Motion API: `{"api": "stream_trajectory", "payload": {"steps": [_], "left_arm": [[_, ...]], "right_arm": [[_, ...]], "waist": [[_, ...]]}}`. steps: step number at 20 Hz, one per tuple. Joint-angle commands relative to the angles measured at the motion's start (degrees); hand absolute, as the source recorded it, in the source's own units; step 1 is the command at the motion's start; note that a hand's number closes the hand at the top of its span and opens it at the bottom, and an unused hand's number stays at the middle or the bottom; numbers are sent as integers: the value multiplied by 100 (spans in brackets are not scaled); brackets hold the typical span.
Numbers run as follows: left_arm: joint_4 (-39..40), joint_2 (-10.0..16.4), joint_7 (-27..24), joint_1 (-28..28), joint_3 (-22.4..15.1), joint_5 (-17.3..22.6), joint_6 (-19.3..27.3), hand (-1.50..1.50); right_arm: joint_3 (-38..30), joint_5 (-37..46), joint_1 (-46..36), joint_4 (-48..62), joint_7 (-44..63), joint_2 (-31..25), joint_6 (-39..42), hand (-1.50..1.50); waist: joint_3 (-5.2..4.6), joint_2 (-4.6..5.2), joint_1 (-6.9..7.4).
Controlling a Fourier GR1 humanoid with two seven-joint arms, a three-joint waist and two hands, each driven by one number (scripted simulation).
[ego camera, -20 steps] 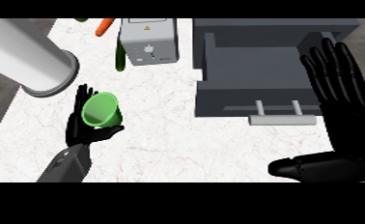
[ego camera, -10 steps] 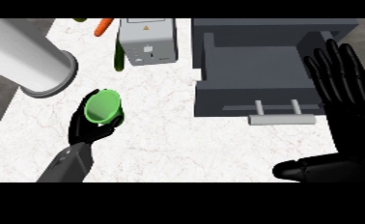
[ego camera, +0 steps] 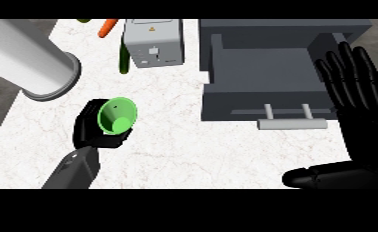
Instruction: Pick up the cup, place it into the drawer and close the drawer
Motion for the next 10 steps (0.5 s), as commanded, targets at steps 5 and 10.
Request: {"api": "stream_trajectory", "payload": {"steps": [5, 10], "left_arm": [[-932, -114, -604, 815, -209, -11, -154, 150], [-1488, -301, -346, 654, -349, 117, -417, 150]], "right_arm": [[-351, -300, 110, 5, -44, -176, 172, -150], [-67, -123, 288, -76, -139, 53, 82, -150]], "waist": [[9, -27, 74], [10, -35, 71]]}}
